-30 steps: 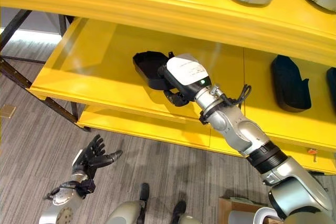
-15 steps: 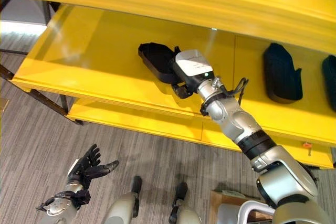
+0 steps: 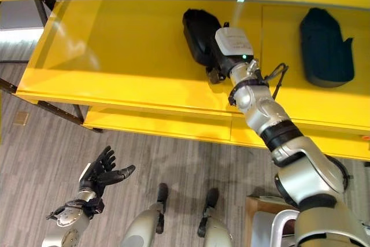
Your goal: Move parts from the plastic box to the shelf.
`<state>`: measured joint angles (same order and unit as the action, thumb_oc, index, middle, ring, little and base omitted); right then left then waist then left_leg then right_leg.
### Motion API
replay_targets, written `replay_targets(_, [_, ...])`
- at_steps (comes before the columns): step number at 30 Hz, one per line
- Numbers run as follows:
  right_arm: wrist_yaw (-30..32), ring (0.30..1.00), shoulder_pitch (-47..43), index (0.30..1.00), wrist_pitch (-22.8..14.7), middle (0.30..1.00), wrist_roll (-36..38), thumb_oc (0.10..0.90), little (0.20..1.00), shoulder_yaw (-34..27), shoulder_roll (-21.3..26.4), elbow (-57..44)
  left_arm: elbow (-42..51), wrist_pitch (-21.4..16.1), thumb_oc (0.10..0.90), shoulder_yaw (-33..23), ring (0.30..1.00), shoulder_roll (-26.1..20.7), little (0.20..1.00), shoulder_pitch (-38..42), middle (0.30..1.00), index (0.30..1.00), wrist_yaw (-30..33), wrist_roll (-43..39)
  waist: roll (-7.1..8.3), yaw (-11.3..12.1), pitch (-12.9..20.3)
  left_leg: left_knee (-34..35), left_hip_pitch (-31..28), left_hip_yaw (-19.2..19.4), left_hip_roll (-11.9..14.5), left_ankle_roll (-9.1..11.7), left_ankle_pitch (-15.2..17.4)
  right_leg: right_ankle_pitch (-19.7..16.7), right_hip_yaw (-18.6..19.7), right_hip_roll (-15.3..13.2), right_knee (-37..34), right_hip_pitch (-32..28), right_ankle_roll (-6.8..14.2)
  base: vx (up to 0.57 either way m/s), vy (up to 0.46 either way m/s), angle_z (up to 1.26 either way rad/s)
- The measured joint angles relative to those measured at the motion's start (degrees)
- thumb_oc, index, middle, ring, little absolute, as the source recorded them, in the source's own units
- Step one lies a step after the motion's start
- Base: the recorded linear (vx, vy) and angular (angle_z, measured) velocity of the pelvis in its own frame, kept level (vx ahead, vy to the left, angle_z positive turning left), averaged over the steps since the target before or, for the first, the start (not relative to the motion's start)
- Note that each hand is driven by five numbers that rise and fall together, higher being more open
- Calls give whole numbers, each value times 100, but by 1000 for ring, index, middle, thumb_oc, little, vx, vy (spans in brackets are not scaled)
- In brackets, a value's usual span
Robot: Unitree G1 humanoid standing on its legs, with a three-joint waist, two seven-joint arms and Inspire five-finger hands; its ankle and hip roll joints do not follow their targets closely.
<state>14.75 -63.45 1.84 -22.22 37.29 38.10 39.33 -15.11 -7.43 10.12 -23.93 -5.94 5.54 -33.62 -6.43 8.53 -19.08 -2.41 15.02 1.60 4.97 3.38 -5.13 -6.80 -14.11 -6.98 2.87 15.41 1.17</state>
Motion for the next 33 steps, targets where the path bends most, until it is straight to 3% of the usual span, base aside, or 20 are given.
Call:
replay_targets(3, [160,300,-16,300,21,300,25,400,300,-10,-118,267,-5,-16,900,5,1000,19,1000,55,1000,1000,18,-3,-97,99,-45,13,7,-23,-44,-11,-7,14,-17,-46,32,13,26,-34,25,5])
replay_targets(11, [288,300,-9,300,121,300,95,400,300,-15,-253,378,-31,-17,900,203,1000,21,1000,210,1000,1000,52,-3,-91,85,-50,14,42,-92,-112,-40,-20,64,-58,-127,121,44,80,-17,8,5])
replay_targets(22, [777,300,453,300,218,300,323,400,300,-711,-636,261,-75,-25,900,317,1000,23,1000,479,1000,1000,169,2,119,31,-365,-79,201,-170,-135,-51,-33,68,-100,-157,207,159,76,-7,11,3])
replay_targets(33, [965,300,729,300,246,300,319,400,300,-962,-670,-44,-74,-29,900,320,1000,26,1000,493,1000,1000,296,10,145,1,-387,-86,211,-175,-140,-53,-33,69,-99,-161,217,170,75,0,0,0])
